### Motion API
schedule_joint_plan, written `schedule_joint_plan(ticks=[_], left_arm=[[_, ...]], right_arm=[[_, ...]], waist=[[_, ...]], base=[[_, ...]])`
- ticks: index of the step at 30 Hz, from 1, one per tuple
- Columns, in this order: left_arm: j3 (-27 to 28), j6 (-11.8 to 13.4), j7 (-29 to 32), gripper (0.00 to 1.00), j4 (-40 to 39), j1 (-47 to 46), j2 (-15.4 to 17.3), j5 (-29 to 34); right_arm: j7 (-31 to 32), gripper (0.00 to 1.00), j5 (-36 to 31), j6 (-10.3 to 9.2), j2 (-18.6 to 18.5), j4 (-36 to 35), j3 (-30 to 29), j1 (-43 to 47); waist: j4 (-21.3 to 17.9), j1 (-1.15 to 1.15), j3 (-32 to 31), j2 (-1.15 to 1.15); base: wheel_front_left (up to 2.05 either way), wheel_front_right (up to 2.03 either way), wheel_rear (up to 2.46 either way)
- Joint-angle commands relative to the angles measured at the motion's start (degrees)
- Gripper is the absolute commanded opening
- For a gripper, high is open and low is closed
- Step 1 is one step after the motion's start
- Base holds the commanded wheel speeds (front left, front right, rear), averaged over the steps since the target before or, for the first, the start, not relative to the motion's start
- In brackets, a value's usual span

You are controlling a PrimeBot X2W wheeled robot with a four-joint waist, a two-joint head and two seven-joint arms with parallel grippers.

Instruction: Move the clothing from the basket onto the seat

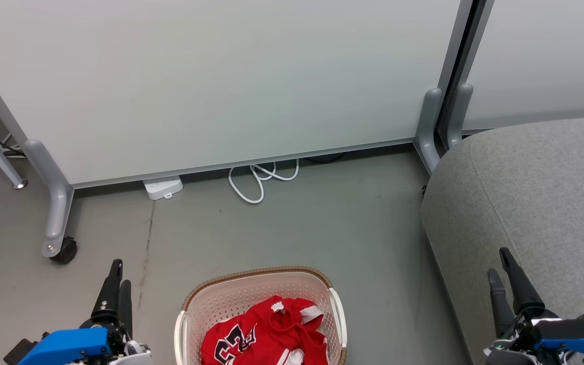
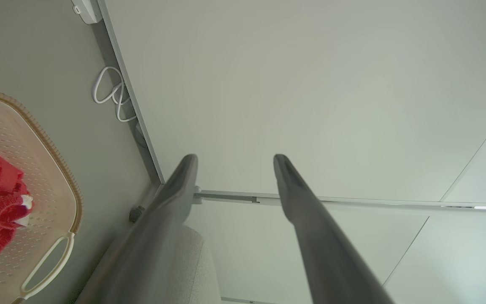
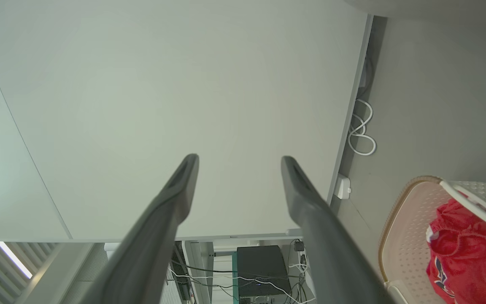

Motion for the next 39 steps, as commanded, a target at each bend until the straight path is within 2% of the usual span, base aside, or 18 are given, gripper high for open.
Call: schedule_joint_plan(ticks=[1,23,39], left_arm=[[-0.7,0.1,-0.6,1.00,-0.9,-1.7,0.4,1.0],[-7.8,3.5,-6.3,1.00,-1.6,-3.3,1.8,29.9],[-11.7,5.6,-9.6,1.00,-1.0,-4.1,2.9,44.0]], right_arm=[[-0.6,1.00,-0.8,0.02,-0.2,-1.1,0.4,-1.3],[-6.3,1.00,-28.7,0.05,-0.4,-1.4,2.6,-2.5],[-9.2,1.00,-43.5,0.08,-0.5,-1.1,4.0,-3.1]], waist=[[0.0,0.00,0.0,0.00],[0.0,0.00,0.0,0.00],[0.2,0.00,-0.2,0.00]], base=[[0.00,0.00,0.00],[0.00,0.00,0.00],[0.00,0.00,0.00]])
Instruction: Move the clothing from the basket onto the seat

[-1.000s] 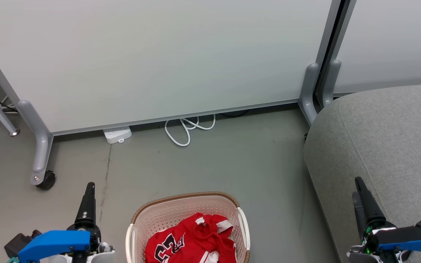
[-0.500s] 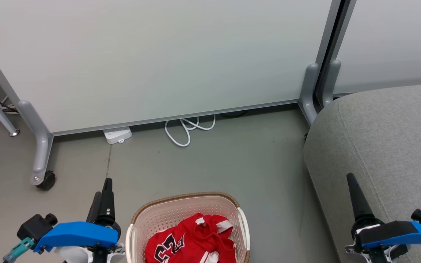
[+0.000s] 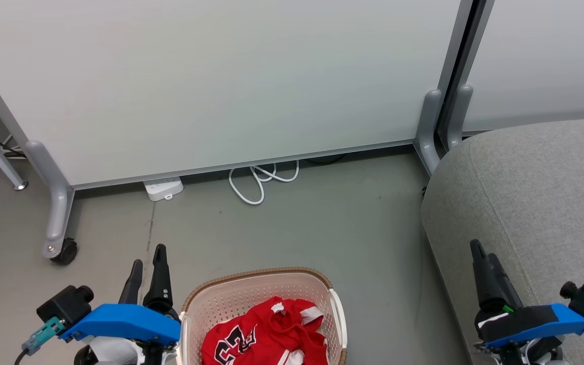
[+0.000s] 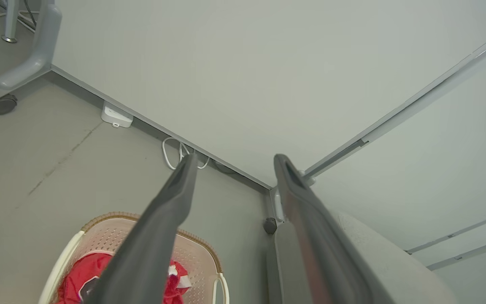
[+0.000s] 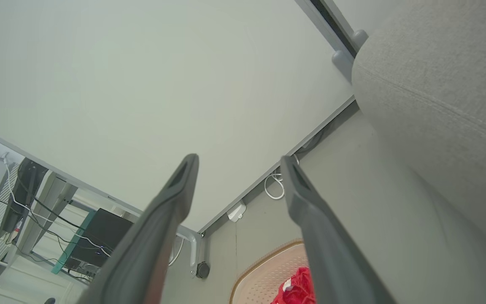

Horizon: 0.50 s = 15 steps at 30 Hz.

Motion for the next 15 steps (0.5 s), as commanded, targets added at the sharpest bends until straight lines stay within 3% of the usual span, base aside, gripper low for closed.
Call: schedule_joint_plan(ticks=[1,15], left_arm=[[-0.4,0.4,-0.6,1.00,-0.5,-1.8,0.5,2.1],[-2.3,1.7,-3.1,1.00,0.4,-2.0,1.4,11.7]], right_arm=[[-0.5,1.00,-2.2,0.08,-0.5,-0.6,0.2,-1.7],[-2.3,1.00,-13.2,0.09,-0.6,-0.4,1.0,-2.2]], waist=[[0.0,0.00,0.0,0.00],[0.2,0.00,0.0,0.00]], base=[[0.00,0.00,0.00],[0.00,0.00,0.00]])
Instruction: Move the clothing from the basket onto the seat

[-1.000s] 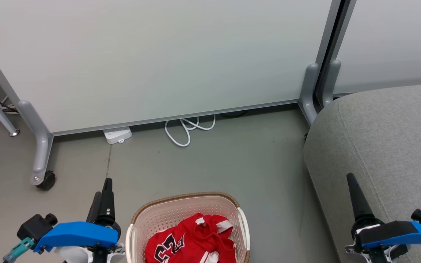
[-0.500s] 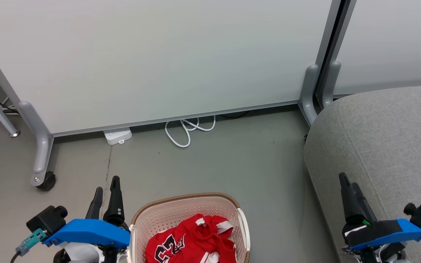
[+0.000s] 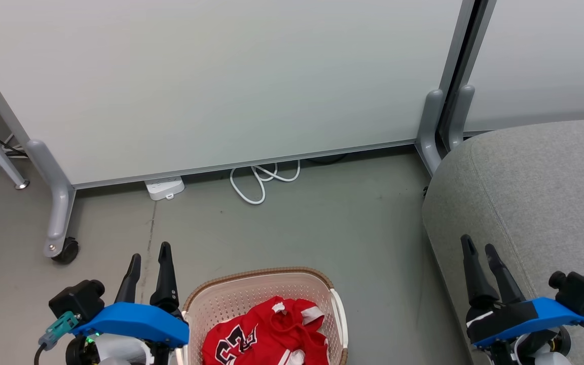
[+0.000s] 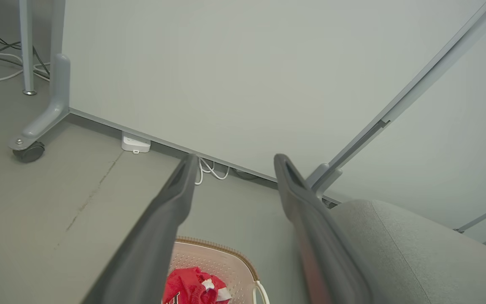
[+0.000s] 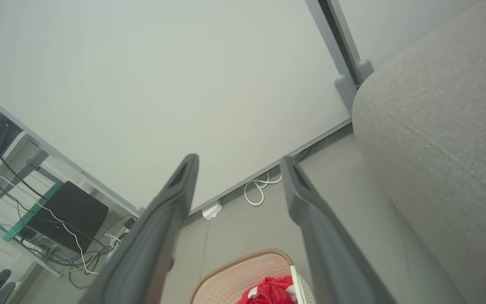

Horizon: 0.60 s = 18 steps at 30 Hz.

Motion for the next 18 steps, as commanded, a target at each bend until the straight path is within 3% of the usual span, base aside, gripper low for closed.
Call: schedule_joint_plan(ticks=[1,11,18], left_arm=[[-0.2,0.2,-0.7,1.00,-0.2,-1.4,0.6,1.8],[-0.5,0.9,-2.3,1.00,0.9,-1.5,0.7,7.2],[-0.7,0.0,-3.3,1.00,0.8,-1.4,0.4,10.2]], right_arm=[[-0.5,1.00,-2.0,0.09,-0.5,-0.4,0.2,-1.2],[-1.3,1.00,-8.9,0.10,-0.5,0.0,0.5,-1.7],[-2.0,1.00,-13.3,0.10,-0.6,0.0,0.7,-1.9]], waist=[[0.0,0.00,0.0,0.00],[0.2,0.00,-0.1,0.00],[0.3,0.00,-0.1,0.00]], base=[[0.00,0.00,0.00],[0.00,0.00,0.00],[0.00,0.00,0.00]])
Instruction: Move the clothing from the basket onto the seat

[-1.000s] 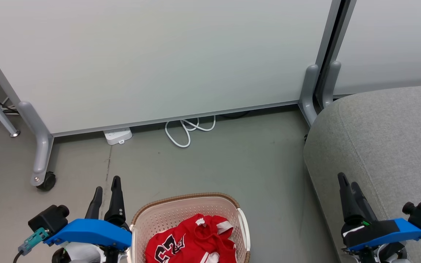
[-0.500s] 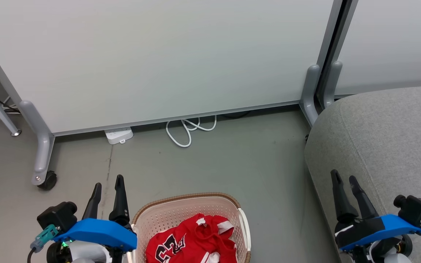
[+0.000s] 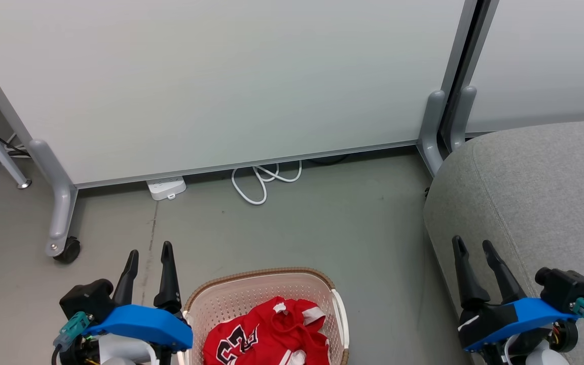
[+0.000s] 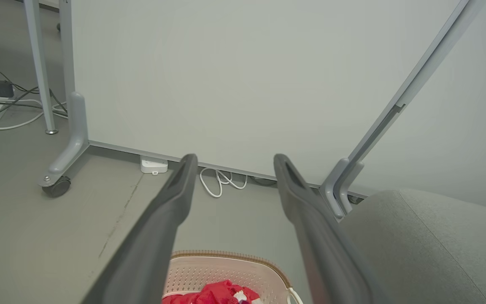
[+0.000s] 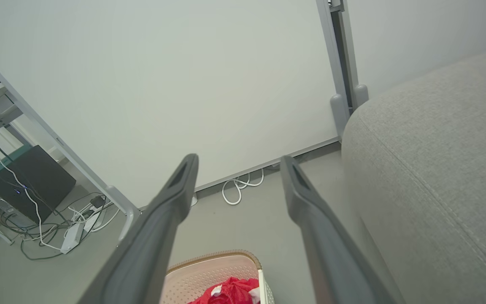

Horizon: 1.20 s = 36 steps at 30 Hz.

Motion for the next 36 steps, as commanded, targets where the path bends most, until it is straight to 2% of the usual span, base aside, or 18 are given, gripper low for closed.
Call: schedule_joint_plan(ticks=[1,18,36], left_arm=[[-0.2,-0.5,-0.6,1.00,-0.3,-1.2,0.2,1.6],[-0.3,-0.6,-3.0,1.00,0.3,-1.5,-0.3,10.8],[0.7,-0.8,-4.9,1.00,1.0,-1.4,-1.2,17.7]], right_arm=[[-0.5,1.00,-2.0,0.10,-0.5,-0.3,0.2,-1.5],[-2.0,1.00,-11.5,0.11,-0.6,0.0,0.8,-1.5],[-3.2,1.00,-19.7,0.13,-0.6,0.1,0.7,-1.6]], waist=[[0.0,0.00,0.0,0.00],[0.2,0.00,0.0,0.00],[0.2,0.00,-0.3,0.00]], base=[[0.00,0.00,0.00],[0.00,0.00,0.00],[0.00,0.00,0.00]])
